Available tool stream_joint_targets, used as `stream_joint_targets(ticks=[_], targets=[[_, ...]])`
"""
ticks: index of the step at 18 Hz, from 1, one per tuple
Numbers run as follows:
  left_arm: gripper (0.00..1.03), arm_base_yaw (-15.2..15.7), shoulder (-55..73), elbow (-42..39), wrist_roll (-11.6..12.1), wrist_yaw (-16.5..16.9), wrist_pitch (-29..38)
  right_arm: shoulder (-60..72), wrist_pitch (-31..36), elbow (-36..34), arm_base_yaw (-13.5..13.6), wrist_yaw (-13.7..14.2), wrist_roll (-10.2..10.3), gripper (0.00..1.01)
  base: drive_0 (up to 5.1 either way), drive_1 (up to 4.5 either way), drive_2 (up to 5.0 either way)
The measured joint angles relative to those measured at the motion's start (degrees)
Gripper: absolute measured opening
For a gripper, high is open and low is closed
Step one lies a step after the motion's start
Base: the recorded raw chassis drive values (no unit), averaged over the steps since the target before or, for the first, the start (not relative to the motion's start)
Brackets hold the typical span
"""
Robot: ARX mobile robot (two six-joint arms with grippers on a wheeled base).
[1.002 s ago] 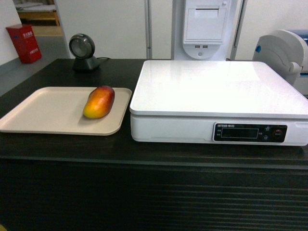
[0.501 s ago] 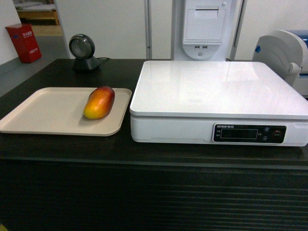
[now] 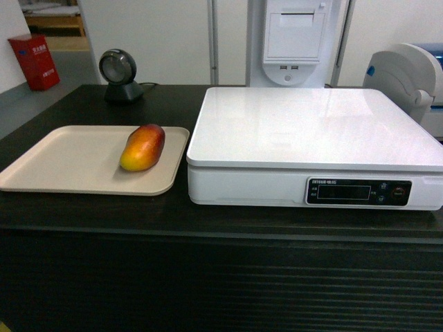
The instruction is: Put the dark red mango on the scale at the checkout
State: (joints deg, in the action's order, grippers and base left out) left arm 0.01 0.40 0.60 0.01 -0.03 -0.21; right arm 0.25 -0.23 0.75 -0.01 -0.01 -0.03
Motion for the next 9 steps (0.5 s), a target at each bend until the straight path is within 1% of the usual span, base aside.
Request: stream_joint_targets(ticks=[2,3,4,5,6,7,8,9], targets=[[0.98,0.0,0.0,0.0,0.0,0.0,0.0,0.0,0.0,0.0,0.0,0.0,0.0,0.98,0.0,0.0,0.0],[0.98,-6.0,4.0,2.3,-3.8,-11.6,-5.9,0.0,0.0,0.0,0.0,0.0,0.0,0.98,0.0,0.0,0.0],[0.98,-14.8,11.7,4.7,-7.5,-23.3,-4.0,0.0,0.0,0.0,0.0,0.0,0.0,0.98,0.0,0.0,0.0],[0.98,-22.2,17.5,7.0,-8.9,-32.7,0.4,0.0,0.0,0.0,0.0,0.0,0.0,0.98,0.0,0.0,0.0],[0.98,-26.4,22.8,9.0,-9.1,-40.1,5.8,0.0,0.0,0.0,0.0,0.0,0.0,0.98,0.0,0.0,0.0],[0.98,-26.3,27.5,10.7,-8.9,-41.5,11.0,0.0,0.0,0.0,0.0,0.0,0.0,0.98,0.0,0.0,0.0],[0.98,-23.9,33.7,12.0,-8.4,-38.6,17.0,0.0,0.0,0.0,0.0,0.0,0.0,0.98,0.0,0.0,0.0],[0.98,-20.3,40.6,13.5,-7.2,-34.9,22.6,0.0,0.0,0.0,0.0,0.0,0.0,0.98,0.0,0.0,0.0]])
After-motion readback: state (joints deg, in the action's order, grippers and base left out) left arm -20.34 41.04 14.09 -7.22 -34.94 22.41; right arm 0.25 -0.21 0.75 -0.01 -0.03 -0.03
